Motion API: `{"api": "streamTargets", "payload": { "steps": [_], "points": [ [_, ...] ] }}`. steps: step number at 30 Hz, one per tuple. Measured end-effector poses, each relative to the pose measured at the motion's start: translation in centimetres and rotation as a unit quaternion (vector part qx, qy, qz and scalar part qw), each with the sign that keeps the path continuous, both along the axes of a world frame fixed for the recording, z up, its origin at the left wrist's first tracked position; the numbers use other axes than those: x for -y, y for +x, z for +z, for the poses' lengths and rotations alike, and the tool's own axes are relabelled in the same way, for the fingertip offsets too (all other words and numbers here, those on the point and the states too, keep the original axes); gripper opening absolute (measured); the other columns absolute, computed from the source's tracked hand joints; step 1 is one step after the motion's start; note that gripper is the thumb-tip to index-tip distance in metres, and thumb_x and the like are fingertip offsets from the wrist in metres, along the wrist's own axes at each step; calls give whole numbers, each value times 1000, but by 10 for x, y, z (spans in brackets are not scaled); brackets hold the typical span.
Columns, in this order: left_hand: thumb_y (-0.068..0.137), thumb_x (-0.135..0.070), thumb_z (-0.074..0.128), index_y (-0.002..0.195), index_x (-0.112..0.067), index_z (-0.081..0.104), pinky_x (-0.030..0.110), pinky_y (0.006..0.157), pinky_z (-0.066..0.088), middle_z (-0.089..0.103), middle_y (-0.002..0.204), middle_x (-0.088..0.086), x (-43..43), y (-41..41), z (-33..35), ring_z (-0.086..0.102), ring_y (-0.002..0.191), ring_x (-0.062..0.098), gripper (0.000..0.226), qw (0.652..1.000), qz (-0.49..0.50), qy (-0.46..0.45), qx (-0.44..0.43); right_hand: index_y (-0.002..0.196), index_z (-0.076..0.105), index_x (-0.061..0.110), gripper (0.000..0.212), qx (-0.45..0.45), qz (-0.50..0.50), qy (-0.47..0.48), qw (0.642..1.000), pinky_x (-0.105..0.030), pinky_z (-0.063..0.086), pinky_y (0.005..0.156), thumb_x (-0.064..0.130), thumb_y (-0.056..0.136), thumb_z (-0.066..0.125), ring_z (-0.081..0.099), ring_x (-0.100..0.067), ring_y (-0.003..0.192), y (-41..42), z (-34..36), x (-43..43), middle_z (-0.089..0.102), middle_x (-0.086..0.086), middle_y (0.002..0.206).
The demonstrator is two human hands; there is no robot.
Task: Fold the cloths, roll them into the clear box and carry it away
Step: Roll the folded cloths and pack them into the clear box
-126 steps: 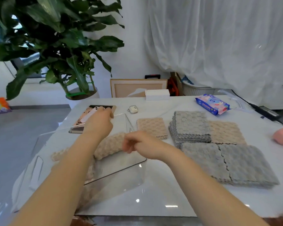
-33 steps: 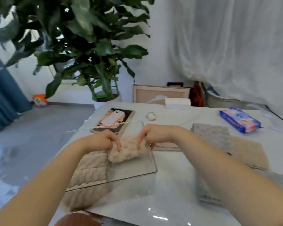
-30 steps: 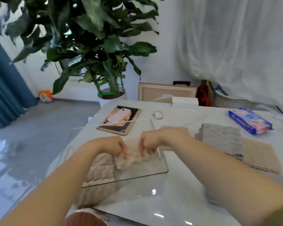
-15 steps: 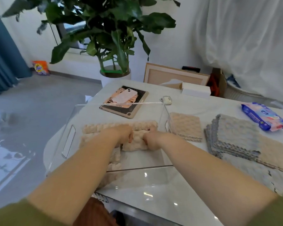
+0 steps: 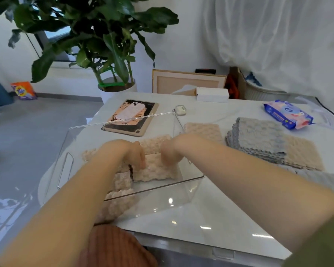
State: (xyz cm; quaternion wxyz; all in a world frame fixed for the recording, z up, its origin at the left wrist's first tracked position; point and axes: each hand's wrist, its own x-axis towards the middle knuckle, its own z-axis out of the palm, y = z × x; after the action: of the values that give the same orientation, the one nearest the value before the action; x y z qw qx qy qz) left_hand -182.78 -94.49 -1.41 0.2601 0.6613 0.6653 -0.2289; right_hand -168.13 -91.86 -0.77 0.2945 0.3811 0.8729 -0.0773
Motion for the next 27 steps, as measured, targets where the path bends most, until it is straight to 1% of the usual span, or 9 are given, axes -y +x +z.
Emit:
{"api": "streamTargets", "payload": {
  "steps": [4, 7, 12, 14, 16, 18, 21, 25, 27],
  "points": [
    [91, -25, 58, 112, -28, 66, 32, 93, 45, 44, 128, -5, 3, 9, 4, 52, 113, 21, 23, 1000, 1, 23, 7, 123, 60, 11, 34, -86, -16, -20, 996, -34, 46, 90, 8, 95, 42, 54, -24, 111, 12, 33, -3, 56, -7, 126],
    [90, -22, 55, 103, -29, 66, 31, 93, 43, 53, 129, -6, 7, 12, 7, 52, 114, 17, 18, 999, 5, 45, 12, 112, 67, 13, 44, -211, -35, -16, 977, -31, 44, 92, -5, 86, 37, 53, -21, 110, 32, 44, -4, 59, -5, 123],
    [92, -21, 54, 105, -27, 67, 35, 100, 43, 57, 127, -5, 14, 17, 21, 53, 114, 16, 19, 997, -2, 67, 27, 90, 70, 5, 41, -416, -123, 14, 901, -29, 47, 83, -12, 78, 35, 56, -17, 92, 73, 51, -5, 62, -4, 95],
    [92, -16, 52, 106, -25, 66, 34, 99, 44, 58, 124, -3, 12, 27, 30, 53, 111, 15, 22, 988, -2, 144, 53, 79, 68, 8, 37, -465, -190, 31, 864, -34, 50, 84, -10, 77, 36, 60, -23, 92, 94, 46, -15, 63, -8, 94],
    [92, -9, 47, 106, -24, 66, 31, 93, 45, 60, 119, -2, 7, 45, 39, 54, 106, 16, 28, 963, 11, 255, 86, 71, 64, 10, 35, -497, -291, 6, 818, -34, 54, 75, -8, 81, 36, 62, -25, 85, 117, 36, -29, 65, -16, 95],
    [91, -4, 42, 108, -20, 65, 32, 88, 47, 61, 115, 1, -2, 69, 48, 56, 102, 18, 33, 929, 34, 344, 130, 75, 64, 6, 32, -507, -393, -41, 766, -31, 54, 71, -6, 86, 36, 60, -23, 74, 141, 24, -42, 65, -21, 95],
    [89, 0, 41, 107, -16, 65, 28, 83, 45, 60, 114, 2, -20, 108, 55, 56, 102, 19, 34, 900, 50, 383, 203, 97, 61, -1, 25, -481, -479, -100, 727, -34, 53, 78, -2, 93, 36, 61, -24, 73, 171, 12, -49, 63, -26, 108],
    [91, 0, 39, 114, -6, 63, 23, 81, 38, 58, 123, 9, -59, 161, 47, 53, 113, 25, 34, 935, 75, 284, 196, 122, 53, -6, 30, -478, -516, -161, 692, -35, 49, 92, 1, 96, 39, 61, -30, 105, 194, 3, -52, 55, -24, 127],
    [95, -5, 38, 113, 0, 60, 25, 76, 36, 57, 121, 16, -78, 180, 38, 54, 103, 29, 29, 958, 97, 234, 138, 126, 50, -10, 36, -487, -530, -161, 675, -39, 47, 95, -1, 93, 42, 58, -36, 113, 194, -4, -61, 54, -30, 126]
  ]
}}
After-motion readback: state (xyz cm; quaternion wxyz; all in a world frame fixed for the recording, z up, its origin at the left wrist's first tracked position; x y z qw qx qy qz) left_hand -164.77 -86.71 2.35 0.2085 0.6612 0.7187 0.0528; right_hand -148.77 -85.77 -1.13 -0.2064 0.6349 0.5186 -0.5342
